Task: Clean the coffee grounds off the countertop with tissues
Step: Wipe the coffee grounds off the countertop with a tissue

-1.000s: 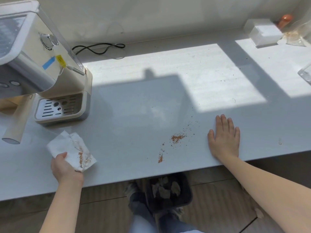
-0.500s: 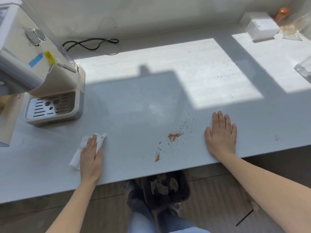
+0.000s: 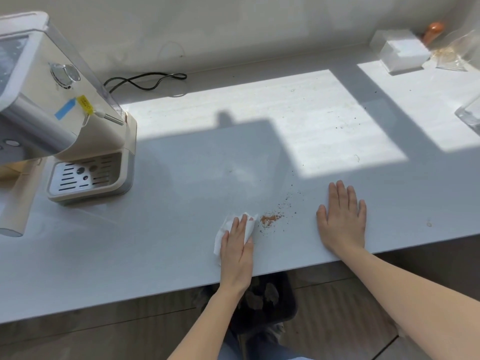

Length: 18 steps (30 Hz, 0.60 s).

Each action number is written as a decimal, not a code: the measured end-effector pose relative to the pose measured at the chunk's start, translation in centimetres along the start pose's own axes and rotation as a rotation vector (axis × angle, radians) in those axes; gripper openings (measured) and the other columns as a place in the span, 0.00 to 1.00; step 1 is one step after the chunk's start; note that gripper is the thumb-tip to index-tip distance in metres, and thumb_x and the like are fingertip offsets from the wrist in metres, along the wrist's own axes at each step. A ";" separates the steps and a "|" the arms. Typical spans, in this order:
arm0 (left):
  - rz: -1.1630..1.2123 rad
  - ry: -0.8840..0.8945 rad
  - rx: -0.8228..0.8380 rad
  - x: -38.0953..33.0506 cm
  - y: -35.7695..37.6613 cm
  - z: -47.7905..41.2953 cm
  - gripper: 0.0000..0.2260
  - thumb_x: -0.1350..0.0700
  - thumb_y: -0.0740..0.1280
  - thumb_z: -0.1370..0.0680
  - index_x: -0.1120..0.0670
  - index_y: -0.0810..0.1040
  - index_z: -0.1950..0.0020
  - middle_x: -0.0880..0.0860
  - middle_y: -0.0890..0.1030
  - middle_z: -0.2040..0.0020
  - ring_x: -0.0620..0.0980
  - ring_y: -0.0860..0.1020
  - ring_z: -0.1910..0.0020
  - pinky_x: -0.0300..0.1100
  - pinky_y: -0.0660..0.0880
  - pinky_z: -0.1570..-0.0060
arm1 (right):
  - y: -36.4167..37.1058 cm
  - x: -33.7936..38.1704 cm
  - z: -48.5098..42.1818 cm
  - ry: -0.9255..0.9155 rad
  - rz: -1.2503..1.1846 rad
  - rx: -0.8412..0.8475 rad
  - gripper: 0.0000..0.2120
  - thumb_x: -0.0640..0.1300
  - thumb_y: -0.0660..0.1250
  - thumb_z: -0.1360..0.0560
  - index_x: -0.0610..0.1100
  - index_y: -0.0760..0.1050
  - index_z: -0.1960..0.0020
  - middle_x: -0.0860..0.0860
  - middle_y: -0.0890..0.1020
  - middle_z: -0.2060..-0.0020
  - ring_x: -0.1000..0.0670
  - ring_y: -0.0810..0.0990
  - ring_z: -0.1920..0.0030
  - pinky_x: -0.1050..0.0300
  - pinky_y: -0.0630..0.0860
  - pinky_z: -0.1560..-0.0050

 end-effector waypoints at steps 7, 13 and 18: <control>0.561 -0.245 -0.135 -1.1 -0.5 0.2 0.20 0.49 0.53 0.18 0.48 0.61 0.26 0.47 0.67 0.28 0.45 0.67 0.32 0.40 0.62 0.34 | -0.2 0.1 0.1 0.002 -0.003 0.013 0.29 0.52 0.47 0.21 0.45 0.44 0.23 0.49 0.48 0.22 0.47 0.45 0.23 0.44 0.44 0.24; 0.563 -0.303 -0.431 0.4 -4.3 -3.3 0.20 0.51 0.51 0.18 0.48 0.58 0.25 0.53 0.67 0.29 0.52 0.67 0.32 0.48 0.63 0.31 | 0.0 -0.1 0.0 0.005 0.037 0.023 0.30 0.53 0.45 0.21 0.46 0.42 0.23 0.50 0.47 0.22 0.48 0.44 0.23 0.45 0.44 0.25; 0.139 -0.298 -0.448 1.1 -6.4 -8.9 0.23 0.54 0.50 0.19 0.50 0.50 0.24 0.53 0.52 0.22 0.52 0.49 0.24 0.51 0.46 0.25 | 0.1 -0.2 0.0 0.012 0.038 0.018 0.29 0.53 0.44 0.21 0.46 0.43 0.23 0.49 0.48 0.22 0.48 0.45 0.23 0.45 0.45 0.24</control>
Point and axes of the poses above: each hand's wrist, its own z-axis away from the middle knuckle, its own y-axis out of the palm, x = y × z, the point moved 2 cm from there along -z, towards the middle knuckle
